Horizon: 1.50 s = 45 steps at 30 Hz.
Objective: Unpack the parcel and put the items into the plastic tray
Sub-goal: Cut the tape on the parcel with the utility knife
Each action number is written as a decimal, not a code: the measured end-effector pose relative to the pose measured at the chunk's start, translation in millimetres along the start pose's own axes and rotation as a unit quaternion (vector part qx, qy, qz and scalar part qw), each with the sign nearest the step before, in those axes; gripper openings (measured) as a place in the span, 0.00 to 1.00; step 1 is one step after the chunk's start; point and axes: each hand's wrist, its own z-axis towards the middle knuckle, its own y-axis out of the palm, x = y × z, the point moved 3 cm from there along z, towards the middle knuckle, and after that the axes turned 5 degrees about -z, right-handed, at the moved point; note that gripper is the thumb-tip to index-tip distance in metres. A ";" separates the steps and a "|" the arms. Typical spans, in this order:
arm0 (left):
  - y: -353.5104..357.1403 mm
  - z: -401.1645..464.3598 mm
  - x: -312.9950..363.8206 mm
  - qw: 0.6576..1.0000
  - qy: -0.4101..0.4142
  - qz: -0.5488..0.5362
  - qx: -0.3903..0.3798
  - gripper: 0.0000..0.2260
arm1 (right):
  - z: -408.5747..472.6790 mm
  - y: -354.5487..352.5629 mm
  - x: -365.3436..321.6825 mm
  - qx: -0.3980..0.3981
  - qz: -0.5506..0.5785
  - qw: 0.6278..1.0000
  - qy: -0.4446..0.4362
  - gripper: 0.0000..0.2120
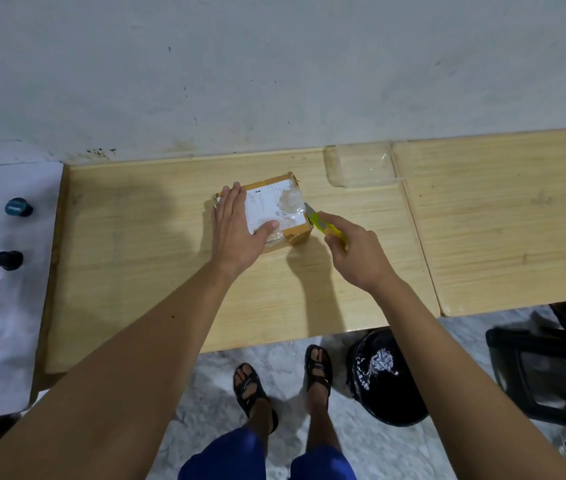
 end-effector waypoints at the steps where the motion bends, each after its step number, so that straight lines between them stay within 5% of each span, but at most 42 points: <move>1: 0.3 0.3 0.8 1.000 -0.003 -0.003 0.006 0.43 | -5.7 -1.9 4.3 0.007 0.006 1.000 0.000 0.22; 10: 8.4 -4.7 29.9 0.998 -0.057 0.038 0.000 0.44 | -42.4 -7.5 5.0 0.098 0.099 0.987 0.083 0.19; 15: -27.6 4.2 7.8 0.991 0.047 0.111 -0.052 0.34 | -51.3 -4.0 8.6 0.074 0.124 0.983 0.110 0.18; 20: -56.9 9.4 -17.1 0.963 0.134 0.117 -0.202 0.47 | -60.6 1.2 14.9 0.057 0.130 0.984 0.109 0.19; 30: -1.2 -23.2 30.6 0.989 0.088 0.104 -0.066 0.49 | -68.5 9.4 14.1 0.095 0.167 0.969 0.157 0.18; 36: 20.9 -28.7 32.0 0.974 0.114 0.117 -0.158 0.46 | -57.1 -2.7 21.4 0.149 0.176 0.955 0.185 0.19; 40: 24.5 -27.8 30.5 0.972 0.141 0.130 -0.137 0.39 | -55.5 -3.5 27.5 0.170 0.183 0.947 0.200 0.19; 45: 30.0 -24.2 34.9 0.960 0.208 0.128 -0.136 0.44 | -46.0 -1.1 30.5 0.156 0.190 0.952 0.185 0.19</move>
